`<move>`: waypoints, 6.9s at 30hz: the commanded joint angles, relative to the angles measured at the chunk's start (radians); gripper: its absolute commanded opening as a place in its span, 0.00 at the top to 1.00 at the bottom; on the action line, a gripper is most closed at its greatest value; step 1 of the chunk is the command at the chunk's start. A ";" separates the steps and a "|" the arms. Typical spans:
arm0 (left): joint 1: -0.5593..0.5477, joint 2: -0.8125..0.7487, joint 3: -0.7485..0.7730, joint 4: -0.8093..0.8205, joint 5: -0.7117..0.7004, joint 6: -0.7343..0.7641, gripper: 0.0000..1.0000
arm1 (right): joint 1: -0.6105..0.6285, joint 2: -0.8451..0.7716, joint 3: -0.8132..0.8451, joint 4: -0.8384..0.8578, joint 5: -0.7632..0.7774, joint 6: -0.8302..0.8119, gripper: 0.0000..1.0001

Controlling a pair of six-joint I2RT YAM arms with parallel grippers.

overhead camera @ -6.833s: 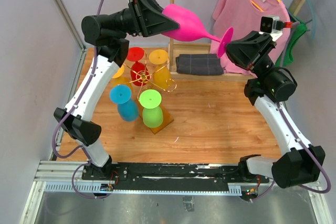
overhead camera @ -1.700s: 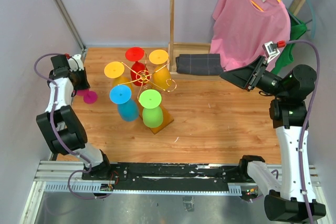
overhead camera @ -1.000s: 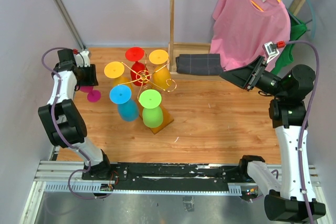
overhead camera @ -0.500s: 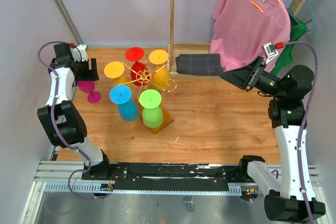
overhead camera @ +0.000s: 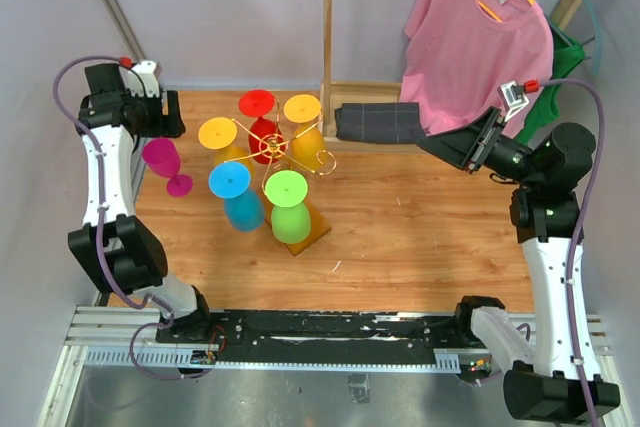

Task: Take the wine glass off the wine glass rack
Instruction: Place the wine glass at the center of the board, then pick up the wine glass from the wine rack.

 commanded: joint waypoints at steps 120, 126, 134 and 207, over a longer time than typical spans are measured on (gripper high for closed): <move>-0.003 -0.233 0.255 -0.135 0.104 -0.168 0.18 | 0.917 0.294 0.025 0.164 0.526 0.249 0.99; -0.003 -0.236 0.252 -0.135 0.103 -0.168 0.18 | 0.916 0.287 0.019 0.159 0.524 0.251 0.99; -0.004 -0.238 0.254 -0.136 0.104 -0.168 0.18 | 0.916 0.286 0.027 0.155 0.519 0.250 0.99; -0.003 -0.227 0.241 -0.135 0.111 -0.165 0.18 | 0.901 0.451 0.189 0.020 0.535 0.253 0.99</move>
